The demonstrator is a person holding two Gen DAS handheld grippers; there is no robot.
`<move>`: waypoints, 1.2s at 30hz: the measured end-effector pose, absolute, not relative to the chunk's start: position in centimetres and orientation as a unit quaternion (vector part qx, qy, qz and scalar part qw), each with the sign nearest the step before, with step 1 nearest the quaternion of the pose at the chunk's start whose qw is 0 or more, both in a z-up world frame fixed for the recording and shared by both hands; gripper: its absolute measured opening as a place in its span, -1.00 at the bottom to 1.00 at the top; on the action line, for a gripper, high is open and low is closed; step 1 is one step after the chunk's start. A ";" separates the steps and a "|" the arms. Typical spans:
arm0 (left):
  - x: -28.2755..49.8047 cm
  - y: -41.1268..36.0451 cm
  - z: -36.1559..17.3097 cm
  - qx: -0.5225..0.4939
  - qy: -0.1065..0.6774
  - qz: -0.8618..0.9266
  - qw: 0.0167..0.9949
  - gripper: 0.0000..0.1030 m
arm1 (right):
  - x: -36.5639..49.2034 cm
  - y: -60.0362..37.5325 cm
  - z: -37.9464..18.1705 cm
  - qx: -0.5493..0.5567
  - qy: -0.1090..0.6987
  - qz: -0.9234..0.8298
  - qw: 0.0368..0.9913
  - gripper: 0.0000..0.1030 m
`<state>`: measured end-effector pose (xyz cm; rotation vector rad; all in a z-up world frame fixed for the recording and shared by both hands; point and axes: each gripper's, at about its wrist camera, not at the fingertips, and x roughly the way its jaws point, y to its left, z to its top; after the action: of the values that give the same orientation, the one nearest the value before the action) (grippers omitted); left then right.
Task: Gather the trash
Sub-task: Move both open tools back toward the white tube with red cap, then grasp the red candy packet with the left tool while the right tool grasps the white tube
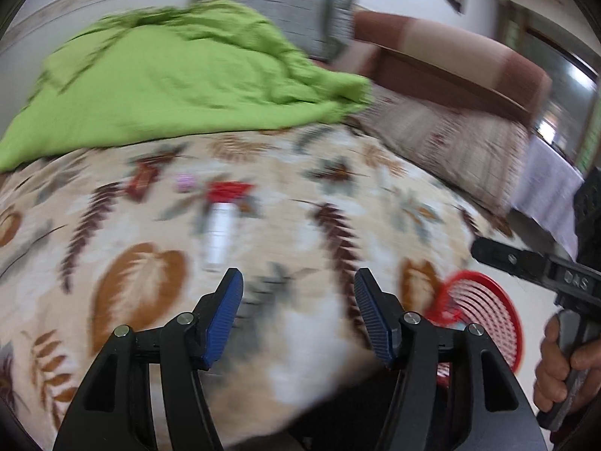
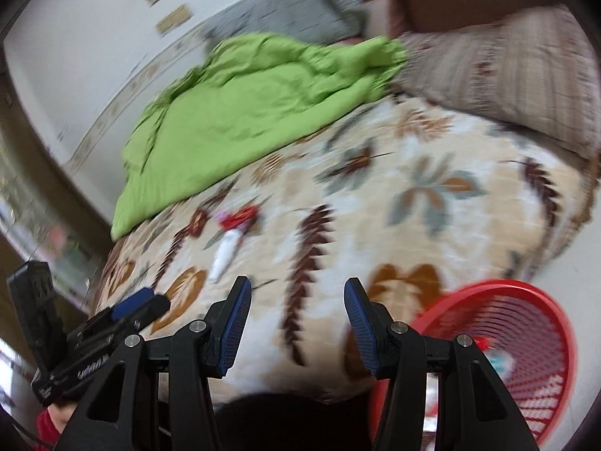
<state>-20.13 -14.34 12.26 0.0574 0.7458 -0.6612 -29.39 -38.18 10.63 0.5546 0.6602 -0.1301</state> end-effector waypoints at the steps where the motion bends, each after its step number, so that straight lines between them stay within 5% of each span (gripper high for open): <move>1: -18.9 -11.6 12.1 0.019 0.359 -0.299 0.884 0.18 | -28.2 -37.5 10.5 0.266 0.327 -0.055 0.905 0.09; 11: -11.8 -0.6 9.7 -0.032 0.366 -0.163 0.916 0.18 | -14.1 -30.7 7.3 0.247 0.390 -0.009 0.887 0.09; 23: -2.4 -8.1 9.8 -0.030 0.371 -0.156 0.915 0.18 | -1.8 -29.0 0.6 0.277 0.457 -0.044 0.844 -0.04; 25: -0.1 -7.9 9.5 -0.015 0.377 -0.161 0.912 0.19 | -1.7 -28.9 0.4 0.265 0.459 -0.050 0.846 -0.32; 36: 9.9 -13.8 5.0 0.034 0.422 -0.172 0.889 0.20 | -5.7 -30.1 2.6 0.284 0.415 -0.029 0.864 -0.35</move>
<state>9.89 -13.81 5.02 0.0713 0.8770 -0.3573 -5.68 -30.09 2.63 0.5948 0.8701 -0.0617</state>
